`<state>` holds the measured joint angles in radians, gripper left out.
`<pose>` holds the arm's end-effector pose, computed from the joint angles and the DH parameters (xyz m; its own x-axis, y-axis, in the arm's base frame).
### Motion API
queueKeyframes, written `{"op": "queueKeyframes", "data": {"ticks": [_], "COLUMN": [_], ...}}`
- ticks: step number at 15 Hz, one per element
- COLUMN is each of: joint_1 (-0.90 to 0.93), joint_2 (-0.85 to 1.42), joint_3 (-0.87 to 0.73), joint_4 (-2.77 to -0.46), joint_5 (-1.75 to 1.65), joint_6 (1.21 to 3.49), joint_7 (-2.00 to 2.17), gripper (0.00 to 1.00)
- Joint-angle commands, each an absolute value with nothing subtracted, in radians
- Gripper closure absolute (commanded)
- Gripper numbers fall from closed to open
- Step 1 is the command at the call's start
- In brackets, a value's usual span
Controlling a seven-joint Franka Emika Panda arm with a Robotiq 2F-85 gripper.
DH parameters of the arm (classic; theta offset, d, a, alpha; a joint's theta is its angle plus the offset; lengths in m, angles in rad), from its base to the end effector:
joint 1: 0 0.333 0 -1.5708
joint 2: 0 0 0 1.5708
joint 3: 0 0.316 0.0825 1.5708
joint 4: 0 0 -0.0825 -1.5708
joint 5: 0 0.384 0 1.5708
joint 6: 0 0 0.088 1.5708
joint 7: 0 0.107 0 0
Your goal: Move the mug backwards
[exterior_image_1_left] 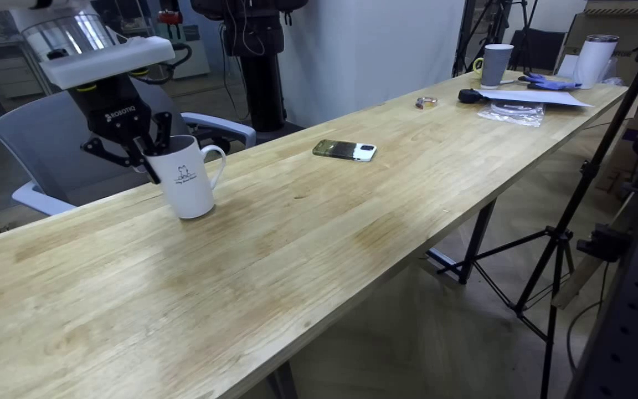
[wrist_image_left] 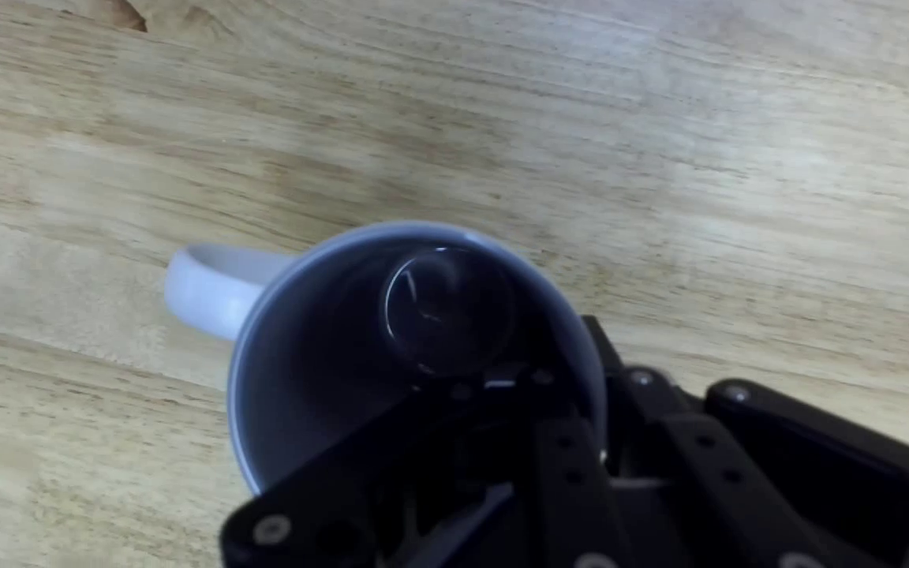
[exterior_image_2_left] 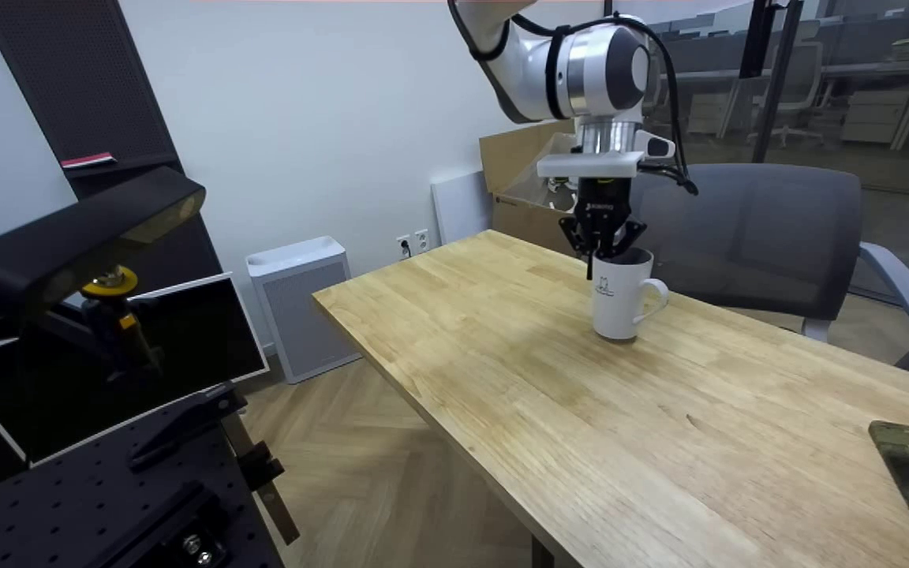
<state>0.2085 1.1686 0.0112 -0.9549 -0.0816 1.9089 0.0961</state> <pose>0.7402 0.1562 0.1263 0.9681 0.1411 -0.2069 0.1604 -0.9839 0.0793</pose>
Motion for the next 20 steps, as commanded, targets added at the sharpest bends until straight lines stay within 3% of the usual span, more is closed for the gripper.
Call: {"op": "queueKeyframes", "data": {"ticks": [1, 13, 20], "joint_1": [0.208, 0.218, 0.239], "joint_2": [1.177, 1.014, 0.849], "joint_3": [0.002, -0.032, -0.025], "joint_4": [-0.858, -0.993, -1.255], "joint_5": [-0.086, -0.088, -0.079], "joint_6": [1.843, 1.880, 1.957], "joint_7": [0.109, 0.136, 0.156], "gripper": [0.98, 0.98, 0.98]}}
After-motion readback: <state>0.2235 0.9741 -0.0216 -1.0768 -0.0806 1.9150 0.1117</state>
